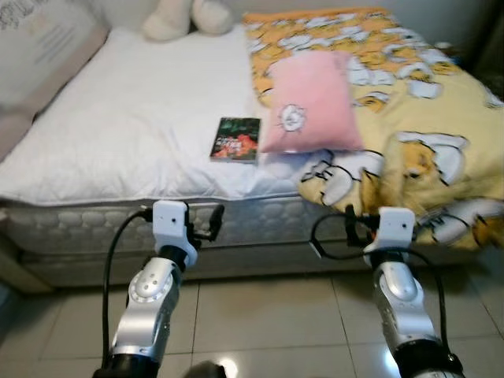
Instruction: Clean up the room
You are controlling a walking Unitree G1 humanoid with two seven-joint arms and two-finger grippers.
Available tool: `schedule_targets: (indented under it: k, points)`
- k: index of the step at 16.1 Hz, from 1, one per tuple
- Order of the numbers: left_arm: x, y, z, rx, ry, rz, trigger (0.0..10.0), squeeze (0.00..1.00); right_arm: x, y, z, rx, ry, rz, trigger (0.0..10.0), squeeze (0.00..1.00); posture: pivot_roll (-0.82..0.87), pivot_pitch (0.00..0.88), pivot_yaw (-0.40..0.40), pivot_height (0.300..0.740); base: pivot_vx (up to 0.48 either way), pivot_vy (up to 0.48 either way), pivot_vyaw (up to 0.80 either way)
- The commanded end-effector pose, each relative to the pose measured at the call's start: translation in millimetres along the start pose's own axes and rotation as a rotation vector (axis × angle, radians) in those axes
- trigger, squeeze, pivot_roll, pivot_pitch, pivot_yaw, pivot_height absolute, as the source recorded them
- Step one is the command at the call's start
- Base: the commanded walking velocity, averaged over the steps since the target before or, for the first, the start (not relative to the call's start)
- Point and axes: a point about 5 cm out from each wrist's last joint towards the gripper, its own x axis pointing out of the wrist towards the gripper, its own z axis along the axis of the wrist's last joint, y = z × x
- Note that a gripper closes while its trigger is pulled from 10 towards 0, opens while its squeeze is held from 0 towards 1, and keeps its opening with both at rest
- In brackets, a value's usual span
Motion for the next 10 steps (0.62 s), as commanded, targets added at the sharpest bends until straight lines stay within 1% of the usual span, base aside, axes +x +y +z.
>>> schedule_targets:
  k: [1,4,7,10]
  points:
    - [2.1,-0.7,2.3,0.009,-0.003,0.005,10.0,0.00,0.6,0.2,2.2,-0.021,-0.010,0.012,10.0,0.00,-0.12,0.000,0.058,0.703,0.334,-0.341,0.51]
    - [2.9,-4.0,1.7,0.011,-0.002,-0.009,10.0,0.00,1.2,-2.7,2.2,-0.034,-0.009,0.009,10.0,0.00,-0.12,0.000,0.058,0.703,0.335,-0.340,0.51]
    - [4.3,-5.8,5.3,0.037,-0.019,-0.035,10.0,0.00,1.5,-2.8,0.4,-0.034,0.006,-0.004,10.0,0.00,-0.12,0.000,0.059,0.703,0.331,-0.344,0.00]
    - [4.4,-6.1,4.6,0.024,-0.016,-0.032,10.0,0.00,1.3,-0.4,0.3,-0.044,0.004,0.006,10.0,0.00,-0.12,0.000,0.060,0.703,0.335,-0.340,0.00]
